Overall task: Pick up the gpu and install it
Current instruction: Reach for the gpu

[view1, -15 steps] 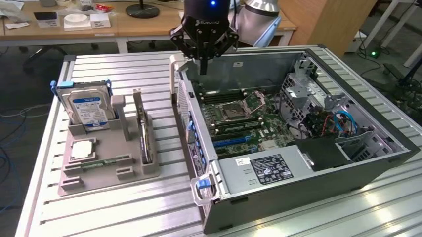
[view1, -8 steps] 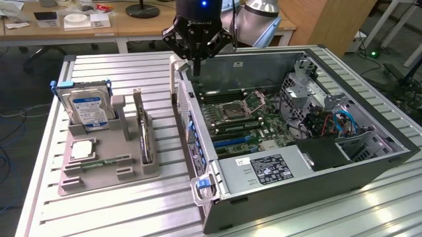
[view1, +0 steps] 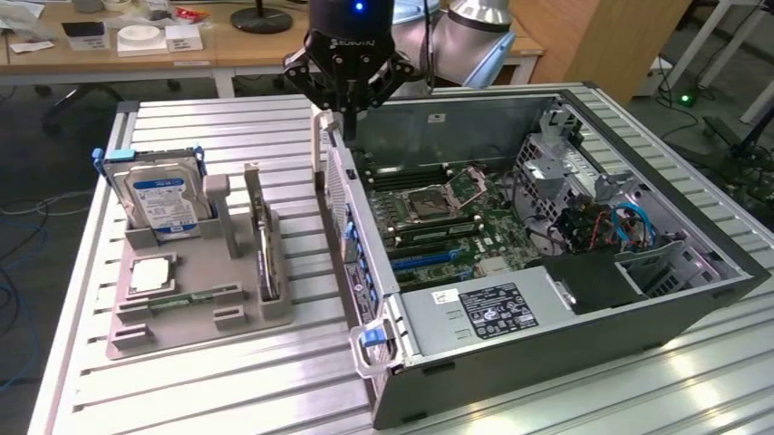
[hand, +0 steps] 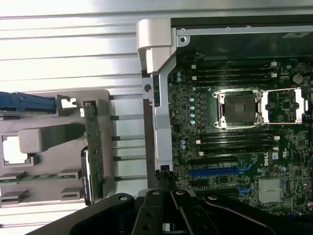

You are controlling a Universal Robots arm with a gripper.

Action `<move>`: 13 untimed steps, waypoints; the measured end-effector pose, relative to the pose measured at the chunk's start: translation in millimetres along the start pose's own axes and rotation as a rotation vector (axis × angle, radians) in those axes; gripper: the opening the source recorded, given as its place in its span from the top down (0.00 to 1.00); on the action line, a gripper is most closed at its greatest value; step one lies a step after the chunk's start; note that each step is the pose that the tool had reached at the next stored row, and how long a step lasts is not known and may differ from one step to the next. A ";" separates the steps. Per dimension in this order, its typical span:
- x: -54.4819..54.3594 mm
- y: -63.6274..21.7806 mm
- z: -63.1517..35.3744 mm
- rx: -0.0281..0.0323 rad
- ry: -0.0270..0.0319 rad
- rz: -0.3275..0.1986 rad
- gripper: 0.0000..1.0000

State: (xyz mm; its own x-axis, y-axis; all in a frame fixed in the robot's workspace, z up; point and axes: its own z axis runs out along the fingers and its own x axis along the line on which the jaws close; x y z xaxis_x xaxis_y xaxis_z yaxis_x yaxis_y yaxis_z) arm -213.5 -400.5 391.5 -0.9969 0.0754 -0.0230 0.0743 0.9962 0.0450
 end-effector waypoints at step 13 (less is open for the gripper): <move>15.4 -1.4 0.2 0.0000 0.0002 0.000 0.89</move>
State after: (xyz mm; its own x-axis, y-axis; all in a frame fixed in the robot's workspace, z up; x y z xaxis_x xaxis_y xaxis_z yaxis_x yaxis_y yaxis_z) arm -229.0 -400.7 390.9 -0.9969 0.0752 -0.0228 0.0741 0.9962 0.0451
